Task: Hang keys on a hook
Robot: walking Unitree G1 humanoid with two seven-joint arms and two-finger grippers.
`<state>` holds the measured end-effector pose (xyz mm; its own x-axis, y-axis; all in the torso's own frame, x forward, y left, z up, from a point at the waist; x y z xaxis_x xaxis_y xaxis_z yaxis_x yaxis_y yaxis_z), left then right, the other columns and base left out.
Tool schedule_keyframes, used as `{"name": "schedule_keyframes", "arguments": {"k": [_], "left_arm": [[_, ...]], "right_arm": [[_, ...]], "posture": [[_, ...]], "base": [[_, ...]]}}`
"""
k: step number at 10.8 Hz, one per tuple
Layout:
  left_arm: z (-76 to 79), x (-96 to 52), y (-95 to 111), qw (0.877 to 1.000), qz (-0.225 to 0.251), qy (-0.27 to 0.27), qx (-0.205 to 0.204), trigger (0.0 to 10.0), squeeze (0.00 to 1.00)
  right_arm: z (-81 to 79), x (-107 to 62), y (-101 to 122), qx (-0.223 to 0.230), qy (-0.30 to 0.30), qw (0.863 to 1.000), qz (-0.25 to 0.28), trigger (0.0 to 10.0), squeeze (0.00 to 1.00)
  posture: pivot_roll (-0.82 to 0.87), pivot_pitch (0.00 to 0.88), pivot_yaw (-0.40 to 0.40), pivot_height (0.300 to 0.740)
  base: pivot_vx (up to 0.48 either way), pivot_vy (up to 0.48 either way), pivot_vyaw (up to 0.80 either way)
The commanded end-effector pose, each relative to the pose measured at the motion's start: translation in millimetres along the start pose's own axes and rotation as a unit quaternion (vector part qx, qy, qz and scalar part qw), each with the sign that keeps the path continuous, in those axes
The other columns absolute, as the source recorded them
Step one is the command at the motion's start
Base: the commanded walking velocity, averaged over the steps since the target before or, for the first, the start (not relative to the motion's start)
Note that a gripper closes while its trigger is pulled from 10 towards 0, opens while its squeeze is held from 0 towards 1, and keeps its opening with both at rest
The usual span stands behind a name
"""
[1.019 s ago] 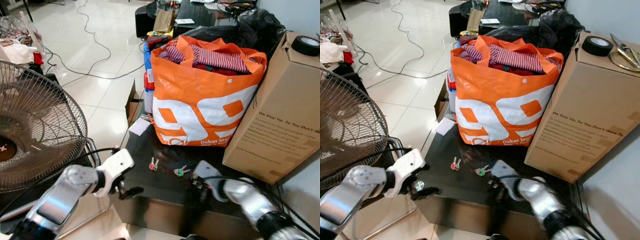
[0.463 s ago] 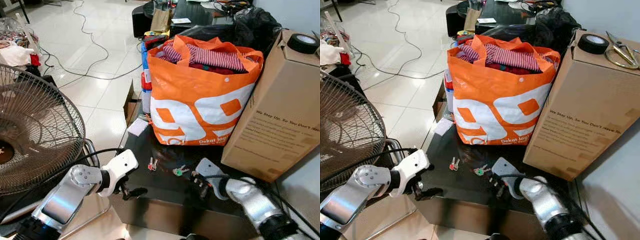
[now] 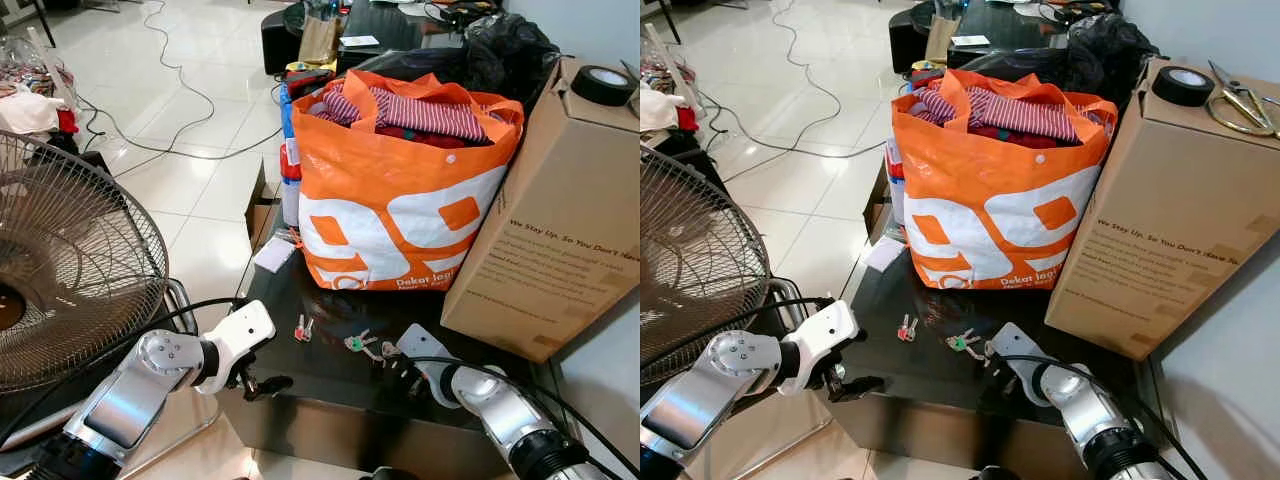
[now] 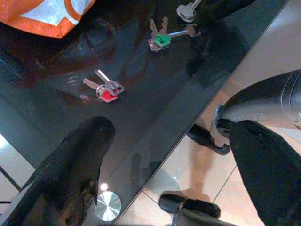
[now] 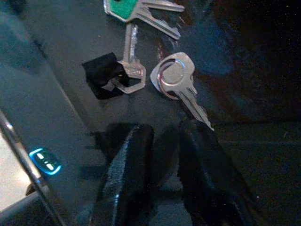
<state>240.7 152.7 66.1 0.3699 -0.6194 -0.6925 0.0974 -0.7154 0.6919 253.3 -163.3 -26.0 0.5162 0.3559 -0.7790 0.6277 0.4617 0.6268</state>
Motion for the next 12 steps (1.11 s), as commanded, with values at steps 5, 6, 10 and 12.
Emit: {"name": "schedule_keyframes", "arguments": {"k": [5, 6, 10, 12], "left_arm": [[-4.2, 2.7, 1, 1.000, -0.003, 0.000, 0.011, 10.0, 0.00], [-4.4, 2.7, 0, 1.000, -0.003, 0.000, 0.011, 10.0, 0.00], [-4.3, 1.7, -3, 1.000, -0.007, -0.007, 0.010, 10.0, 0.00], [-4.0, 3.3, -3, 1.000, -0.005, -0.012, 0.009, 10.0, 0.00]], "right_arm": [[-25.7, 0.0, 15, 0.078, 0.043, 0.994, 0.062, 10.0, 1.00], [-33.0, 5.9, 11, 0.069, 0.027, 0.996, 0.047, 10.0, 1.00], [-39.7, 13.1, 5, 0.040, -0.003, 0.999, 0.018, 5.3, 0.00], [-33.9, 12.9, 2, 0.022, -0.017, 1.000, 0.006, 0.2, 0.00]], "posture": [[-0.16, 0.000, 0.020, 0.740], [-0.16, 0.000, 0.020, 0.740], [-0.15, 0.000, 0.023, 0.740], [-0.16, 0.000, 0.024, 0.740]], "base": [[0.000, 0.000, 0.00], [0.000, 0.000, 0.00], [0.000, 0.000, 0.00], [0.000, 0.000, 0.00]]}}
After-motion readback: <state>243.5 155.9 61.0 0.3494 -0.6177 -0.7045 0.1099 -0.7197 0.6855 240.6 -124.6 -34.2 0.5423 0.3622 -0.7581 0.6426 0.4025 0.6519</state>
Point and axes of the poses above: a point about 5 cm out from each wrist's last joint towards the gripper, its own x axis pointing out of the wrist towards the gripper, its own y axis along the axis of the wrist's last joint, z = x × y, the point moved 1 cm from there along x, pointing out of the wrist towards the gripper, and after that the axes turned 13 degrees about x, right-handed, at the moved point
